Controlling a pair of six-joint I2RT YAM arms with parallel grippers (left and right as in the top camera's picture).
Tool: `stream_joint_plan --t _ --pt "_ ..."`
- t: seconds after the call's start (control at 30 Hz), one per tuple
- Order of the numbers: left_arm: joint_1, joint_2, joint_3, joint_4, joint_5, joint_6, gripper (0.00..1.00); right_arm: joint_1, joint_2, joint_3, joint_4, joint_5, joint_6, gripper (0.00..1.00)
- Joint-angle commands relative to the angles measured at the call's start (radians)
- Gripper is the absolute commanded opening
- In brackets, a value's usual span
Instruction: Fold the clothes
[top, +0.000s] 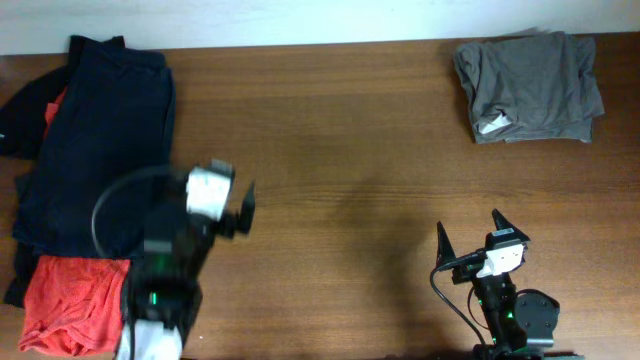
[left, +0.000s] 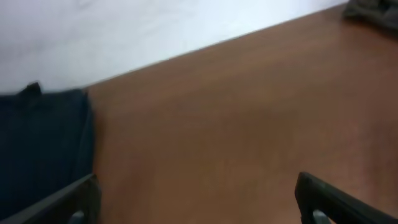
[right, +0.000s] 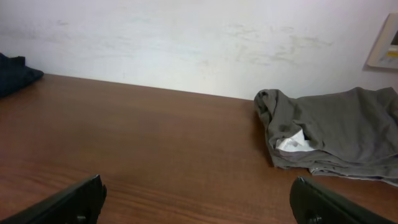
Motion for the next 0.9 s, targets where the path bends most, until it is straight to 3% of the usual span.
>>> stream_joint_plan --t 0.0,0.37,0.87 --pt "0.031 -0.182 -0.168 0.05 -0.028 0.008 0.99 -0.006 -0.006 -0.008 0.0 -0.005 0.004 0.99" --pt "0.122 -0.504 -0.402 0.113 0.05 0.008 0.99 -0.006 -0.006 -0.008 0.0 -0.005 0.004 0.99" --pt "0.214 -0.824 -0.412 -0.206 0.054 0.008 0.99 -0.006 -0.006 -0.008 0.0 -0.005 0.004 0.99"
